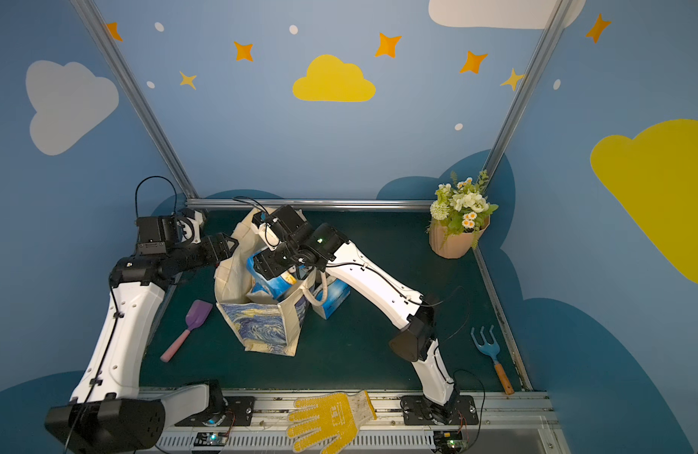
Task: Put tissues into the canvas bag
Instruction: Place the pack of facial tissues in the canvas bag, then pick up the pack of facial tissues from the center of the board.
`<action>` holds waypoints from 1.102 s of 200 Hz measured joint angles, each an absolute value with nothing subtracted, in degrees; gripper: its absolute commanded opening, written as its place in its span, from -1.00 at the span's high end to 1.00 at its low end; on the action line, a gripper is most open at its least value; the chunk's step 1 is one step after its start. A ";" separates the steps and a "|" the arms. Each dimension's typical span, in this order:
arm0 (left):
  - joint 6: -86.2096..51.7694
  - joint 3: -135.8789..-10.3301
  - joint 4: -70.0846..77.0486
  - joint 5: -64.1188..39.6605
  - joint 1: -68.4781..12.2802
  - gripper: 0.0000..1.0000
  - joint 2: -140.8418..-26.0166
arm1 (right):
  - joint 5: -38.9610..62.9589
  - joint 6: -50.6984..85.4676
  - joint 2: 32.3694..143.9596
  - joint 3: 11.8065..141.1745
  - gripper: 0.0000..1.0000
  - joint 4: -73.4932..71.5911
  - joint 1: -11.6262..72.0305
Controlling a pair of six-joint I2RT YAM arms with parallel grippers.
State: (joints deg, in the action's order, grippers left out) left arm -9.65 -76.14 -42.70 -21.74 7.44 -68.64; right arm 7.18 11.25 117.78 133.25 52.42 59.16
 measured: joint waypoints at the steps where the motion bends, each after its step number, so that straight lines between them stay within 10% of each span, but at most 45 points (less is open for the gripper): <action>1: -9.63 -76.14 -42.68 -21.74 7.46 -0.63 -68.64 | 7.20 11.27 117.78 133.25 -0.52 52.40 59.16; 103: -10.52 -75.85 -41.80 -26.79 8.47 -0.94 -68.47 | 3.27 9.61 103.15 122.63 -0.59 45.58 57.43; 112: -10.57 -75.85 -41.78 -27.29 8.49 -0.70 -68.47 | 2.55 10.02 100.27 120.97 -0.59 44.75 56.36; 138: -10.96 -75.85 -41.78 -28.18 8.73 0.91 -68.58 | 0.80 11.53 94.02 117.05 -0.60 43.18 52.51; 220: -11.35 -77.38 -43.42 -30.37 9.13 0.93 -72.10 | -3.25 19.73 88.71 101.75 -0.62 46.13 45.34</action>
